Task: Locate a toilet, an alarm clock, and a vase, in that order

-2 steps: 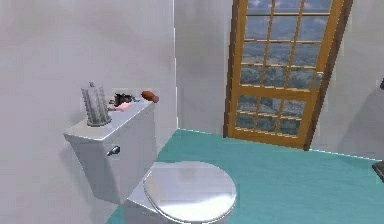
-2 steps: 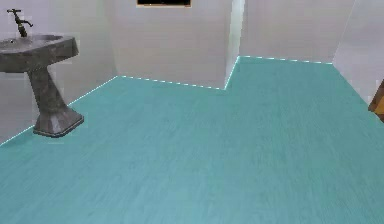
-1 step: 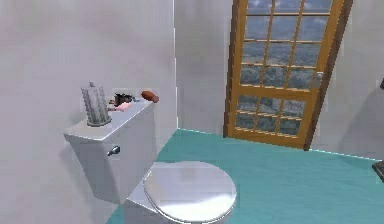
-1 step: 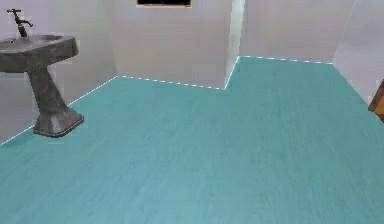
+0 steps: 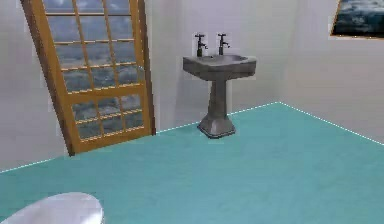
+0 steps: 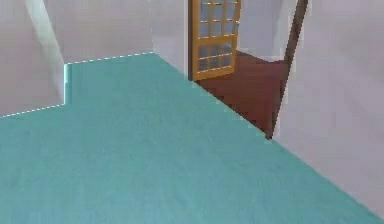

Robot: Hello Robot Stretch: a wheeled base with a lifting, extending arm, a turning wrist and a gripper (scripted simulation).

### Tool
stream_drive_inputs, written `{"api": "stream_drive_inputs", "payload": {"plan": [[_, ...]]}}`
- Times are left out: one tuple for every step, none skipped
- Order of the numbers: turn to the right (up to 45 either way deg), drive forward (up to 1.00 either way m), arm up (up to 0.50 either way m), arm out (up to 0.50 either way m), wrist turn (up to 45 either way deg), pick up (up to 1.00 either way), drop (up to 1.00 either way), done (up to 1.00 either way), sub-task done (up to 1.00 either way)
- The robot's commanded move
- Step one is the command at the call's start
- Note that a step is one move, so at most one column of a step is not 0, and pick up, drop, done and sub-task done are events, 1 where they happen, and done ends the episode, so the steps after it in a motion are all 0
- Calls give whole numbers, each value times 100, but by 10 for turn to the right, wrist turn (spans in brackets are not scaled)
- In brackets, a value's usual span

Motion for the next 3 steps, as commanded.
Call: {"api": "stream_drive_inputs", "payload": {"plan": [[450, 0, 0, 0, 0, 0, 0, 0, 0], [450, 0, 0, 0, 0, 0, 0, 0, 0], [30, 0, 0, 0, 0, 0, 0, 0, 0]]}}
